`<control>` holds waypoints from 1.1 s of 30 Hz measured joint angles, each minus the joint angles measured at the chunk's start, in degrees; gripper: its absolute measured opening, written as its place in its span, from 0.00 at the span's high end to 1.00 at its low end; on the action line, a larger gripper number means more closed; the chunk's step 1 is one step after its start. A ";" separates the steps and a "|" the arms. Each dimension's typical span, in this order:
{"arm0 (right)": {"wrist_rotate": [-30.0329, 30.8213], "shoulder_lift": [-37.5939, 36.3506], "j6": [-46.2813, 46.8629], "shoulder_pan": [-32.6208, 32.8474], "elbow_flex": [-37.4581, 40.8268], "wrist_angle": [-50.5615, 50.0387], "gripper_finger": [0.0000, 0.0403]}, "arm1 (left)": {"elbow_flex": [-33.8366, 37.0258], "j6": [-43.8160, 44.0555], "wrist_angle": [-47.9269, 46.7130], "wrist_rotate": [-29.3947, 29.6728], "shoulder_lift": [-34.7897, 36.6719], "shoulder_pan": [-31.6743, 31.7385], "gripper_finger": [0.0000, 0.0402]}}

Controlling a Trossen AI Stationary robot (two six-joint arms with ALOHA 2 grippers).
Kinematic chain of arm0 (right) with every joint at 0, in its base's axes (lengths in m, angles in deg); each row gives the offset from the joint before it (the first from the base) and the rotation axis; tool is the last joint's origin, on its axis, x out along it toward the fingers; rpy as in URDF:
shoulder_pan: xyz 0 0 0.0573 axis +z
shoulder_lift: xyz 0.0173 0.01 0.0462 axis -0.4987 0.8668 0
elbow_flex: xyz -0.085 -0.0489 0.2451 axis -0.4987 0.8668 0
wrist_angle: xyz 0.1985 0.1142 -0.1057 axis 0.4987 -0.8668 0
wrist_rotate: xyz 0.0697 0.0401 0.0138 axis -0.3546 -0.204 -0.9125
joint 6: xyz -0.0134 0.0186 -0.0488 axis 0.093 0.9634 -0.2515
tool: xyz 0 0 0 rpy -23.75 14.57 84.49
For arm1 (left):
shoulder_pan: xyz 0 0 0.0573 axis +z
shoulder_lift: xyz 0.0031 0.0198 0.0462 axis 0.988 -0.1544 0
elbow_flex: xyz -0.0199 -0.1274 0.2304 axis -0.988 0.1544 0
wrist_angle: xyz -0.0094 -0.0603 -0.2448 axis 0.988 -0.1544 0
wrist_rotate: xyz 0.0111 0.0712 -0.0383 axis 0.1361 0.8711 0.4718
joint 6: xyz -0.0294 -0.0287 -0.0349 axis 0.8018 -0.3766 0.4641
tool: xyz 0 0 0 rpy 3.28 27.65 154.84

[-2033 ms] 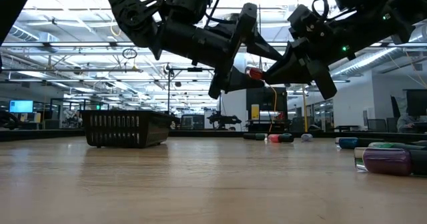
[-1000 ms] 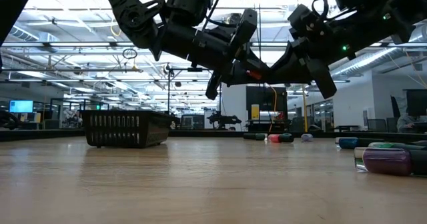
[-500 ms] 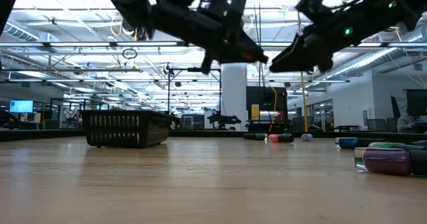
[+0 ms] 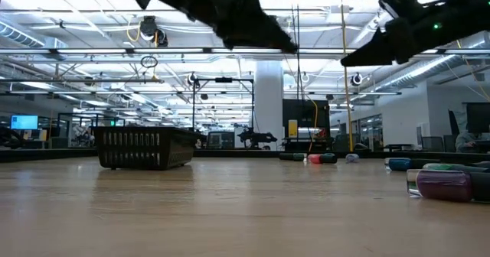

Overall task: Pick & Place Nail Polish
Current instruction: Put the red nail polish into the basket

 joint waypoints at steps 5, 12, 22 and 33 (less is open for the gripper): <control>-0.02 -4.14 -0.50 -0.02 2.34 2.39 0.46 | 3.82 3.60 0.63 1.37 -0.14 -0.65 0.86; -0.01 -5.07 -0.89 -0.02 2.86 2.05 0.47 | 11.31 9.11 7.31 2.77 2.73 -0.78 0.86; 0.15 -4.76 -0.88 -0.15 2.86 1.90 0.47 | 29.17 17.82 10.90 13.11 20.36 -1.70 0.86; 0.22 -4.70 -0.89 -0.15 2.88 2.28 0.47 | 41.87 36.12 10.69 27.96 25.19 -7.45 0.86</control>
